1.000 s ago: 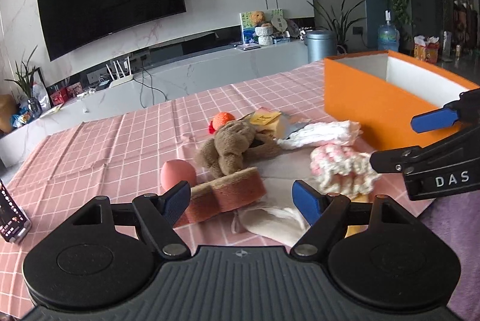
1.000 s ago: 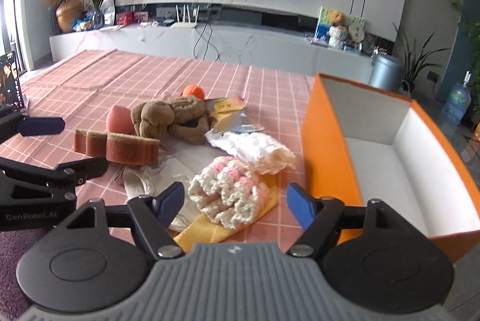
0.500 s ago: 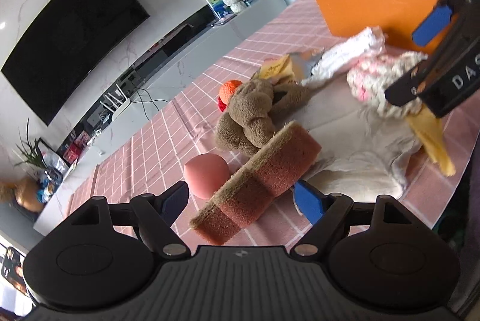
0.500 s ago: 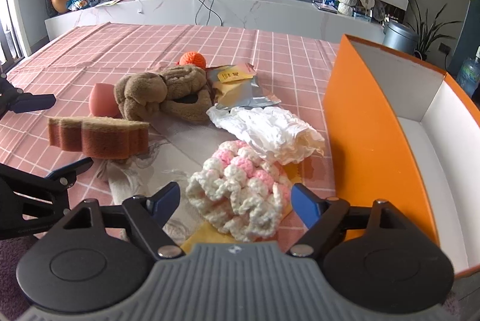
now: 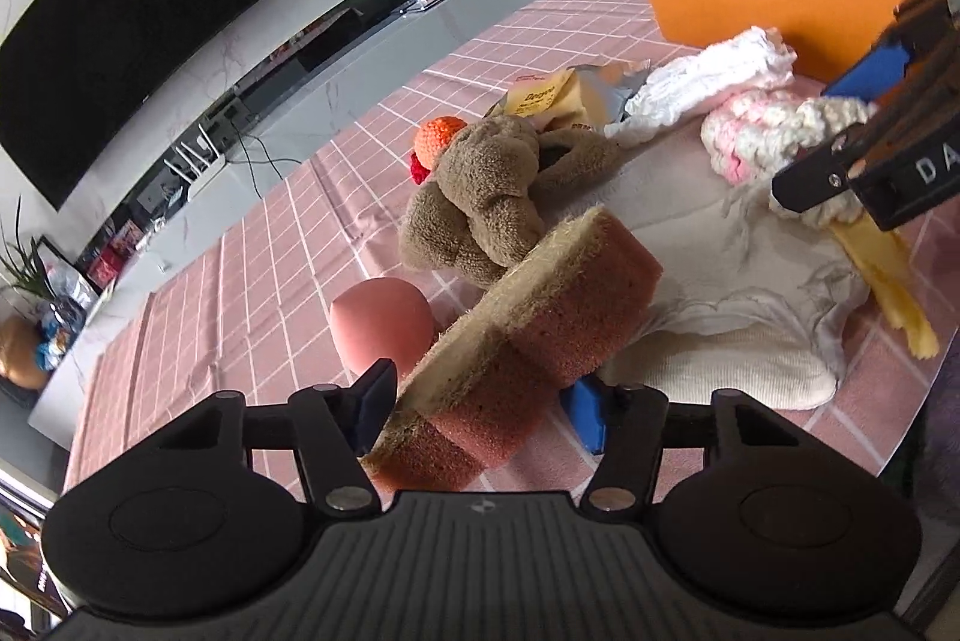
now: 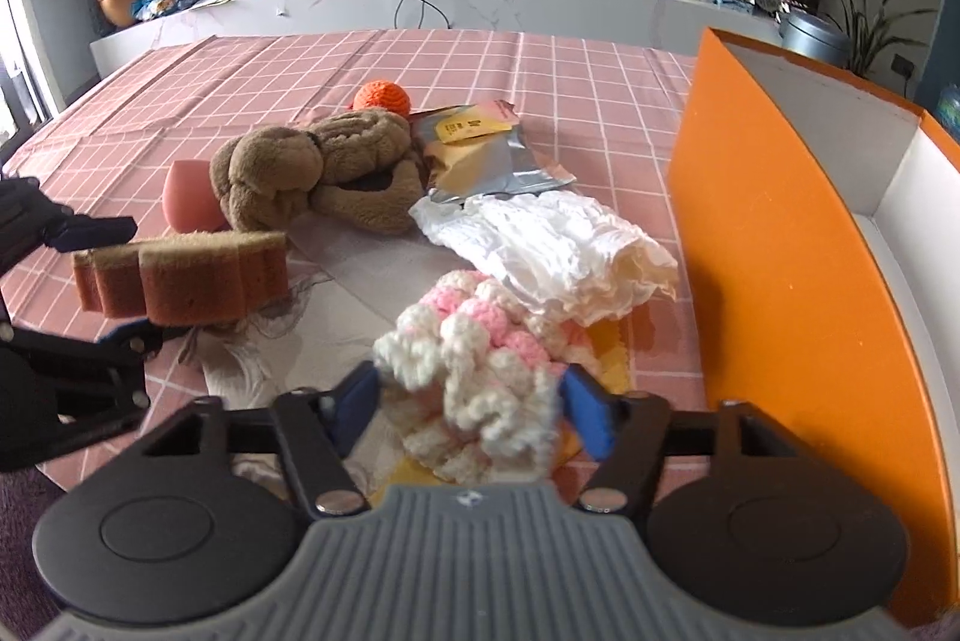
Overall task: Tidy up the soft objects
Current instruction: 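Grasp the wavy brown sponge with the left tool while the right tool grasps the pink-white crochet piece, then carry the sponge and crochet piece into the orange box and open both tools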
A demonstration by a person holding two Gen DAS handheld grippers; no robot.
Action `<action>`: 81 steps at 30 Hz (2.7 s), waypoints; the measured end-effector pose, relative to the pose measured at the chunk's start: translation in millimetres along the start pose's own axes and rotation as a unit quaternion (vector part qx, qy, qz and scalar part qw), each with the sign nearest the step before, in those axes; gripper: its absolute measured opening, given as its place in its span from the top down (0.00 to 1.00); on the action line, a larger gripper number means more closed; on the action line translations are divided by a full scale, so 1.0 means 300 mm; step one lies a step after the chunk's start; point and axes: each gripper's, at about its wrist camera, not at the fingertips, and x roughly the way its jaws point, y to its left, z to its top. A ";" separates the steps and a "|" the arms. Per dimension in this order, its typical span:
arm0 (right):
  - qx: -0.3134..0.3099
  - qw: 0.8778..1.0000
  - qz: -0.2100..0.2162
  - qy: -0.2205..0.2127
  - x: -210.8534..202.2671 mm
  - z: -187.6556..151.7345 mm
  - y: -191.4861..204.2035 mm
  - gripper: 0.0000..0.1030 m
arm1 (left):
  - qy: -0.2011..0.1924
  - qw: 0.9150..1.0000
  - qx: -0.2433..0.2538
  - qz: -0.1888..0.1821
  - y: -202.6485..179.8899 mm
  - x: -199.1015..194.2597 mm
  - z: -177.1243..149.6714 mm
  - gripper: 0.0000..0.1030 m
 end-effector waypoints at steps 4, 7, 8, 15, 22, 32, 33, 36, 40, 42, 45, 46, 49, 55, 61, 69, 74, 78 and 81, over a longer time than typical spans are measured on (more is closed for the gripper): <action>-0.008 1.000 0.003 -0.020 -0.030 -0.001 0.000 0.77 | -0.004 1.000 -0.018 -0.007 0.008 -0.025 0.008 0.45; -0.019 0.999 0.006 -0.030 -0.049 0.007 -0.007 0.82 | -0.012 0.999 -0.040 -0.011 0.017 -0.054 0.024 0.50; -0.017 0.999 0.007 -0.032 -0.051 0.008 -0.012 0.83 | -0.015 0.999 -0.045 -0.011 0.020 -0.062 0.030 0.51; 0.014 0.998 0.044 -0.048 -0.108 0.051 -0.074 0.83 | -0.025 0.995 -0.098 -0.021 0.046 -0.121 0.046 0.59; 0.043 0.993 0.089 -0.068 -0.168 0.074 -0.096 0.83 | -0.045 0.991 -0.127 -0.011 0.061 -0.193 0.069 0.60; 0.058 0.985 0.131 -0.101 -0.290 0.156 -0.124 0.84 | -0.082 0.985 -0.153 -0.009 0.086 -0.282 0.148 0.60; 0.054 0.984 0.129 -0.108 -0.311 0.163 -0.126 0.84 | -0.087 0.985 -0.151 -0.008 0.084 -0.291 0.158 0.60; 0.038 0.984 0.112 -0.131 -0.367 0.172 -0.135 0.84 | -0.100 0.984 -0.147 -0.009 0.079 -0.313 0.192 0.60; 0.034 0.984 0.094 -0.146 -0.428 0.178 -0.173 0.84 | -0.120 0.983 -0.136 -0.008 0.062 -0.339 0.241 0.60; 0.031 0.985 0.079 -0.151 -0.453 0.174 -0.194 0.84 | -0.131 0.983 -0.129 -0.012 0.046 -0.350 0.268 0.60; 0.025 0.986 0.050 -0.159 -0.490 0.170 -0.236 0.84 | -0.146 0.982 -0.115 -0.021 0.017 -0.365 0.314 0.60; 0.025 0.986 0.041 -0.160 -0.501 0.168 -0.253 0.84 | -0.151 0.982 -0.109 -0.024 0.005 -0.369 0.330 0.60; 0.024 0.987 0.012 -0.161 -0.533 0.159 -0.311 0.84 | -0.165 0.981 -0.090 -0.038 -0.035 -0.374 0.382 0.60; 0.012 0.987 -0.045 -0.152 -0.569 0.130 -0.428 0.84 | -0.184 0.978 -0.063 -0.079 -0.132 -0.355 0.488 0.60; -0.008 0.989 -0.080 -0.122 -0.568 0.099 -0.544 0.84 | -0.193 0.969 -0.060 -0.139 -0.199 -0.320 0.597 0.60; -0.059 0.994 -0.086 -0.043 -0.480 0.089 -0.682 0.84 | -0.156 0.963 -0.055 -0.213 -0.296 -0.213 0.716 0.60; -0.094 0.991 -0.096 0.018 -0.368 0.084 -0.713 0.84 | -0.111 0.966 -0.030 -0.230 -0.381 -0.141 0.750 0.61; -0.113 0.988 -0.093 0.059 -0.292 0.075 -0.714 0.84 | -0.076 0.968 -0.012 -0.237 -0.437 -0.081 0.750 0.62; -0.121 0.985 -0.089 0.082 -0.258 0.060 -0.718 0.84 | -0.050 0.967 -0.004 -0.248 -0.459 -0.044 0.741 0.62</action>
